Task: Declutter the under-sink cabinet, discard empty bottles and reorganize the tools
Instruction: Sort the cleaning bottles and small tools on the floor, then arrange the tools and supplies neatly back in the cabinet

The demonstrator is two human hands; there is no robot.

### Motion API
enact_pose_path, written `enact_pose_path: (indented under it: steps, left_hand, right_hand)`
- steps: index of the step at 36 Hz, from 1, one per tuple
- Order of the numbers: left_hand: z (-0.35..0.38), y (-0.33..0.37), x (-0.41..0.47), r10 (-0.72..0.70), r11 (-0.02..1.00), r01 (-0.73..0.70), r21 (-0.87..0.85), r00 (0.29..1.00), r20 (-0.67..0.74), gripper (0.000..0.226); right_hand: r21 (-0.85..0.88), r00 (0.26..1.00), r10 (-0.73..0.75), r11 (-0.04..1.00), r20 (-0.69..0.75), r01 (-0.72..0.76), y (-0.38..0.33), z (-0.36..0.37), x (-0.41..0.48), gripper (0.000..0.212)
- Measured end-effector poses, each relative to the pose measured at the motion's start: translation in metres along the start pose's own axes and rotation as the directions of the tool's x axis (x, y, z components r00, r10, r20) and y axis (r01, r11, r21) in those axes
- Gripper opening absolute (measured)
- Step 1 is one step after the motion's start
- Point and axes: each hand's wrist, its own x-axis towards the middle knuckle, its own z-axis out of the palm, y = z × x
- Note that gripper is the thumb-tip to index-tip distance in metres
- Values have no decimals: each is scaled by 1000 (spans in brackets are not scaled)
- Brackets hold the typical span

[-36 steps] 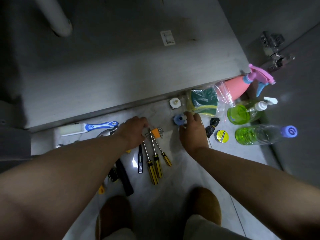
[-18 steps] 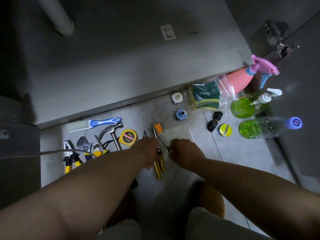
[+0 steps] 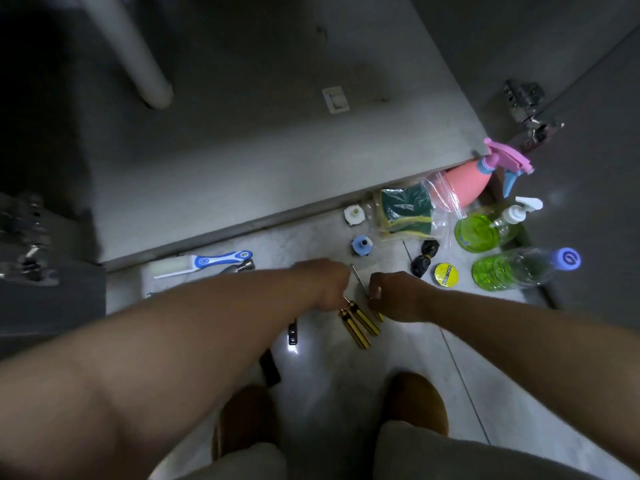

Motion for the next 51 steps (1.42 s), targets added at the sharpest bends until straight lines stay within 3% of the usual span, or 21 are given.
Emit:
enact_pose_path:
  steps: [4,9,13,18,26,38,43,46,51]
  left_hand:
    - [-60,-14,-36,-87,994,94,53,988,-126,42]
    - [-107,-14,-101,-167,984,175,-11,919,-358,30]
    - [-118,-8,-165,-245,969,212,-124,815,-526,25]
    - [-100,-9,-246,-403,914,275,-297,695,-595,17]
    - [-27,-21,-332,-536,833,291,-470,635,-557,18]
    - [64,-86,-304,-626,719,389,-576,722,-294,27]
    - [94,-115,-253,-628,577,322,-751,762,-156,33]
    - [111,-133,-227,-676,487,306,-818,725,-132,29]
    - [139,-151,-193,-786,368,357,-859,613,-82,40]
  right_hand:
    - [-32,988,-89,995,128,94,-38,-53,-24,26]
    - [-115,978,-203,974,-57,195,-97,-108,-70,23]
    - [-158,942,-276,956,-192,248,-142,-138,-121,21]
    - [-70,891,-351,936,-287,346,-176,-136,-180,19]
    - [128,888,-386,896,-252,425,-205,-99,-222,18]
    - [242,925,-342,895,-165,374,-222,-25,-158,25]
    - [274,937,-304,899,-169,341,-225,13,-102,25]
    - [314,945,-297,891,-140,327,-223,34,-71,19]
    - [302,937,-327,887,-121,349,-221,62,-31,15]
